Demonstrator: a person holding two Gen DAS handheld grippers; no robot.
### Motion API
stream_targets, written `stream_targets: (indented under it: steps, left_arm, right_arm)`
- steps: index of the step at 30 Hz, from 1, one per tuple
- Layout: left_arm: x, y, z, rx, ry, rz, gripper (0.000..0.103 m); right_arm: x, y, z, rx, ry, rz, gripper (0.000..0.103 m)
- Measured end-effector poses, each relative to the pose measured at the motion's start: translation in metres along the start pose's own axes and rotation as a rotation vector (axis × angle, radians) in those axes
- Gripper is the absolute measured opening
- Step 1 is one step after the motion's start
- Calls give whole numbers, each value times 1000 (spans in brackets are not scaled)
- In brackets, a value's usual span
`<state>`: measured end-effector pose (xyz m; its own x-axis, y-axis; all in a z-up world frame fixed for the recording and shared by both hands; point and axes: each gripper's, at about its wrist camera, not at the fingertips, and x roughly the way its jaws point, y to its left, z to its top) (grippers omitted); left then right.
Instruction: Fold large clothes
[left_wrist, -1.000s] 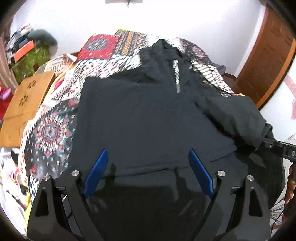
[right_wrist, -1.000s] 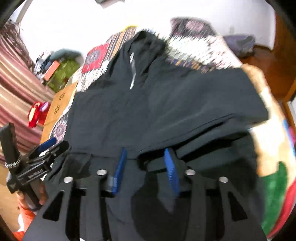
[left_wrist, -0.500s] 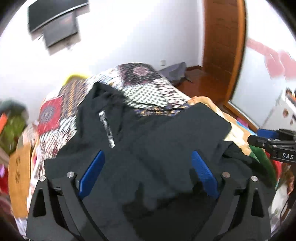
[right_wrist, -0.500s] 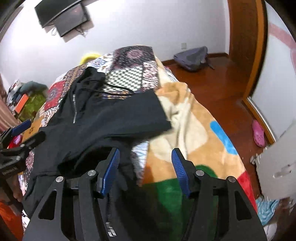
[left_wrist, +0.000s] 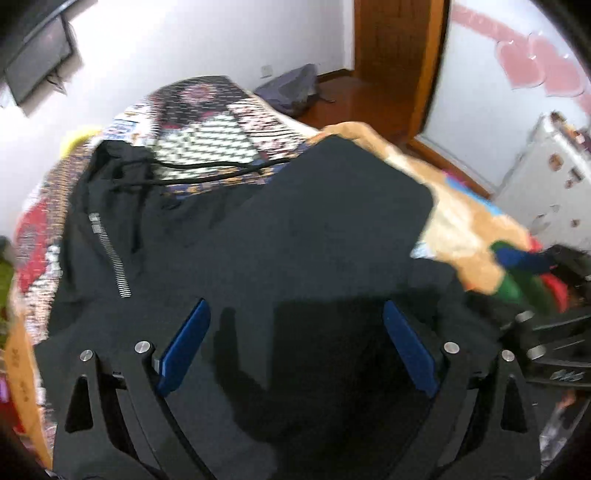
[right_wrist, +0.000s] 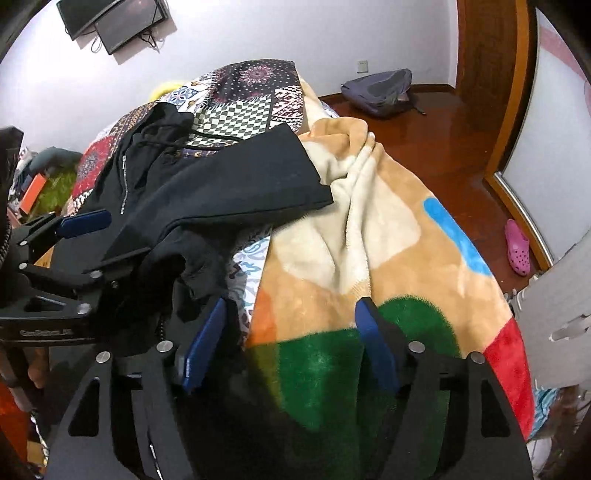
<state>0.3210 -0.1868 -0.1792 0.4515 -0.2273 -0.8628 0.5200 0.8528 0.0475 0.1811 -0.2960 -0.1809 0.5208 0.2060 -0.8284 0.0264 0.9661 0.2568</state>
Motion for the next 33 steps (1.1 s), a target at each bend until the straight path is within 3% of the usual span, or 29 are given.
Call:
stream_targets:
  steps: [6,8,11,13,15,17,21,27,29,31,33]
  left_arm:
    - [12,-22,12,73,7,26,96]
    - [17,-24,16,87,-13,48,91]
    - [20,-19,20,62,-33,46,58]
    - [20,-13,20,47,-33,57,23]
    - [14,-3,19,29,-45,87,13]
    - [-2,19,17,-28,-79,89,12]
    - [-47,74,5,-142,-164,165,10]
    - [-90,143,-58,-301,-179,231,11]
    - [-85,155,-87,-341,-139,231,18]
    - [-69,162,-119,-370,-64,204,44]
    - [-55,164,-139,-389,-8,223,64]
  right_arm:
    - [3,-10,-5,52,9,18,75]
    - [2,-10,-6,60,7,19,75]
    - [0,-7,-5,47,6,5,75]
    - [-1,-5,-4,30,8,-8,75]
    - [-4,-3,-2,4,14,-20,75]
    - [-6,-2,2,-18,15,-30,75]
    - [-13,6,12,-79,-3,-66,75]
    - [-19,22,24,-136,-38,-84,75]
    - [-22,29,28,-126,-51,-71,75]
    - [-23,37,33,-118,-56,-50,75]
    - [-24,47,36,-129,-57,-31,75]
